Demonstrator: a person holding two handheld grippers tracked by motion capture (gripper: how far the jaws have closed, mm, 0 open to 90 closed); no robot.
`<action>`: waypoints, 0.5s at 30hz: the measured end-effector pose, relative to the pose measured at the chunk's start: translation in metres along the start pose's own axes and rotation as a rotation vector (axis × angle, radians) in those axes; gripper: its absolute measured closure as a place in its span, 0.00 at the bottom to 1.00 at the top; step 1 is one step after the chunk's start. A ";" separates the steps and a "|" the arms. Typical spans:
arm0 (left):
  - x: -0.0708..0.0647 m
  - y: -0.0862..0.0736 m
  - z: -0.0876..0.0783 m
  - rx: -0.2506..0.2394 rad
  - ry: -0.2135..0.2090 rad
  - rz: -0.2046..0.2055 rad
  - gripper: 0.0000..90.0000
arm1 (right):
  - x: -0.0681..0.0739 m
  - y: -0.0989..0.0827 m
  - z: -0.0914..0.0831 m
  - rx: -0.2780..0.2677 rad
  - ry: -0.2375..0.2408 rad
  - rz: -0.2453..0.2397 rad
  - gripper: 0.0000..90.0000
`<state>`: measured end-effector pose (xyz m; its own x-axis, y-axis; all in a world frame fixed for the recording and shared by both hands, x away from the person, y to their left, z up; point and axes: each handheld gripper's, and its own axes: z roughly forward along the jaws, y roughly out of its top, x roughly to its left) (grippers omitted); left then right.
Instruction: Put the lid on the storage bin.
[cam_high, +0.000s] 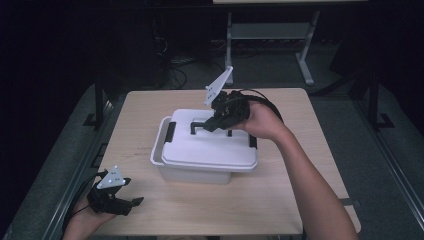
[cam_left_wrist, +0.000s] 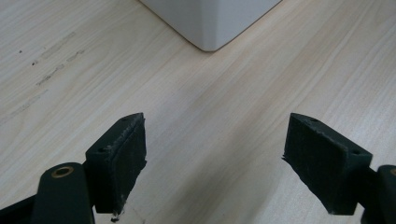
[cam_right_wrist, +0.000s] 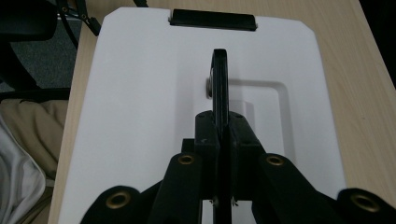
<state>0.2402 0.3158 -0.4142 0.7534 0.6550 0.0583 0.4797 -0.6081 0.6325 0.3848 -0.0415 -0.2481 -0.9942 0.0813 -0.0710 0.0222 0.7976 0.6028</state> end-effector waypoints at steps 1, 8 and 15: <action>0.000 0.000 0.000 -0.003 -0.002 -0.001 0.23 | 0.000 0.000 0.000 0.000 0.000 0.000 0.93; 0.003 -0.002 -0.001 -0.006 -0.002 -0.006 0.23 | -0.006 0.010 0.018 0.002 0.015 0.000 0.93; 0.003 -0.003 -0.001 -0.008 -0.008 -0.005 0.23 | -0.012 0.018 0.031 0.002 0.030 -0.001 0.93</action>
<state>0.2405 0.3195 -0.4149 0.7543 0.6547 0.0492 0.4799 -0.6009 0.6392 0.4007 -0.0094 -0.2609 -0.9969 0.0631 -0.0479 0.0217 0.7990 0.6009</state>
